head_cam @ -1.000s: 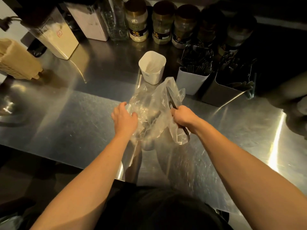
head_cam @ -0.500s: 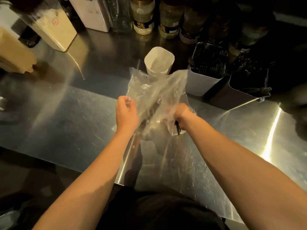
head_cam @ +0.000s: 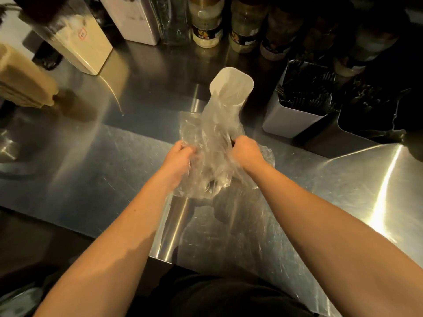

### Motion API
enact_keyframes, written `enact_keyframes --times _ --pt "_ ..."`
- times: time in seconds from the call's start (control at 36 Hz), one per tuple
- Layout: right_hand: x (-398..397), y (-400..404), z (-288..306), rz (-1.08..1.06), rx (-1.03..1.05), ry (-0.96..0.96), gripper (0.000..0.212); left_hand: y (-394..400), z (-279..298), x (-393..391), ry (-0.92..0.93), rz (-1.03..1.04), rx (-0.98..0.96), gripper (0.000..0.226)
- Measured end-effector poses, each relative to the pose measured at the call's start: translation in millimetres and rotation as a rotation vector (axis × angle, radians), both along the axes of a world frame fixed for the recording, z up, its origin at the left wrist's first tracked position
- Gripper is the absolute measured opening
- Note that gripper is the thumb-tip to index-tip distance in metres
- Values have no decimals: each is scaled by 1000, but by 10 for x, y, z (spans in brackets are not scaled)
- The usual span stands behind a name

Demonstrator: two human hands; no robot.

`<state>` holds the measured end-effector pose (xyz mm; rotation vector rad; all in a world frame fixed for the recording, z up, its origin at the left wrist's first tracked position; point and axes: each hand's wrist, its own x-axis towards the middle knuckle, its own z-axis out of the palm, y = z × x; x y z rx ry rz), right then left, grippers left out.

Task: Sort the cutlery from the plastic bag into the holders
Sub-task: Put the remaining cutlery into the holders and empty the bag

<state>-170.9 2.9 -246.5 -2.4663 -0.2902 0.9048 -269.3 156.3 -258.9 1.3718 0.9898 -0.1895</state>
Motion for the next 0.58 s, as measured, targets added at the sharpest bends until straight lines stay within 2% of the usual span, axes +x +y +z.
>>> enact_keyframes --times 0.06,0.17,0.33,0.44,0.58 --pt "38 43 32 13 -53 53 20 7 -14 12 -29 37 -70 7" --pt "90 126 103 30 -120 137 39 8 -22 37 -13 51 -150 14" --pt "56 262 122 -16 -97 257 32 -69 55 66 -36 89 -251 25" --pt "-35 290 44 -87 -31 281 41 -50 15 64 -72 105 -292 42" --pt "-131 271 29 -115 -18 257 23 -61 -63 29 -20 89 -284 47"
